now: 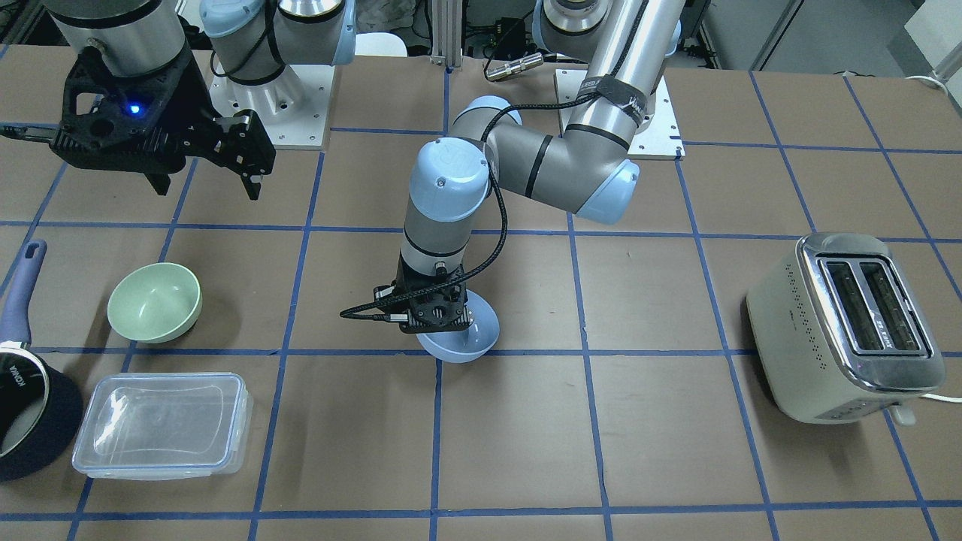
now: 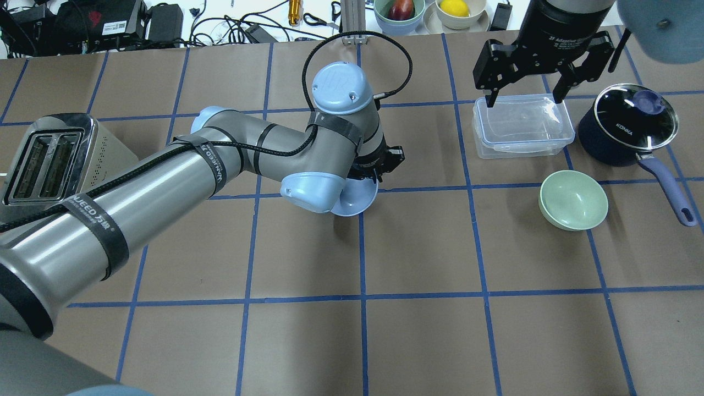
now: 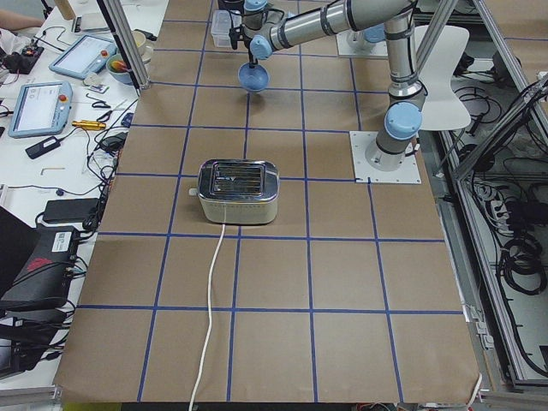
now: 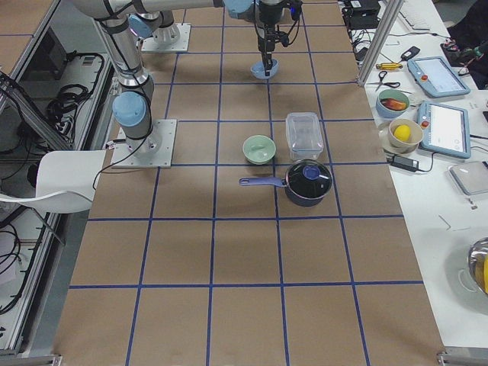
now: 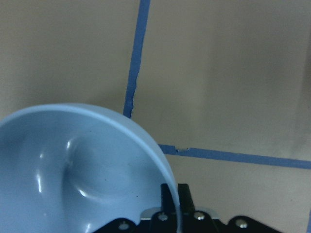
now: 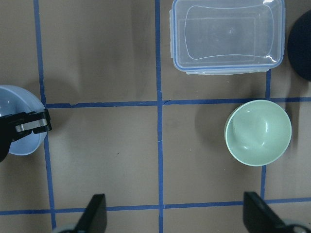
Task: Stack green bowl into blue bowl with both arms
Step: 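Carry the light blue bowl toward the table center with the left gripper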
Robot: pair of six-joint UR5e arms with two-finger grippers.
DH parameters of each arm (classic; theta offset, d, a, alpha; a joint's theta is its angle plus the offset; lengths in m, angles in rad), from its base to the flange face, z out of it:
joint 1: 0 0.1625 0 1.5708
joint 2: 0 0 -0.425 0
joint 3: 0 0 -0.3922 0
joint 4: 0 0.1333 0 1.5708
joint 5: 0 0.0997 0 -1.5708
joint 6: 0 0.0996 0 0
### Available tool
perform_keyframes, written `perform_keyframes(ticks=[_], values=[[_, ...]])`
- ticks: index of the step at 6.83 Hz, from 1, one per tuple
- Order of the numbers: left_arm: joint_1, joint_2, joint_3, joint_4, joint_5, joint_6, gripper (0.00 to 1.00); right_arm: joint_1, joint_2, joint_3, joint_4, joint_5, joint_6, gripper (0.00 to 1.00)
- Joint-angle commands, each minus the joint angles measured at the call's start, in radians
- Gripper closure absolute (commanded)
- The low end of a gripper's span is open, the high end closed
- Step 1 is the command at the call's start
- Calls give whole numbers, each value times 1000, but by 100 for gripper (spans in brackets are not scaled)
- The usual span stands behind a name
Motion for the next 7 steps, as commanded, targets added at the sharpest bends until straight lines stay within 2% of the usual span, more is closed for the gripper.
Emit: perform_keyframes(ticks=[1,2,3,4,5,6,7], values=[[-1,-42,24,6,53,16,100,-3,5,2,2,-7,0,0],[-1,-45,24,5,96,20,80,-5,7,2,2,-8,-2,0],[-1,-36,27,6,144,89,4,-8,8,2,3,-13,-9,0],[1,-25,28,6,135,92,0,-37,10,3,6,-31,-75,0],[16,4,34,-3,132,100,0,-110,17,12,8,-31,-174,0],[69,30,41,-3,111,184,0,-182,24,68,-12,-30,-251,0],[140,79,41,-47,42,225,0,-257,31,148,-73,-27,-323,0]])
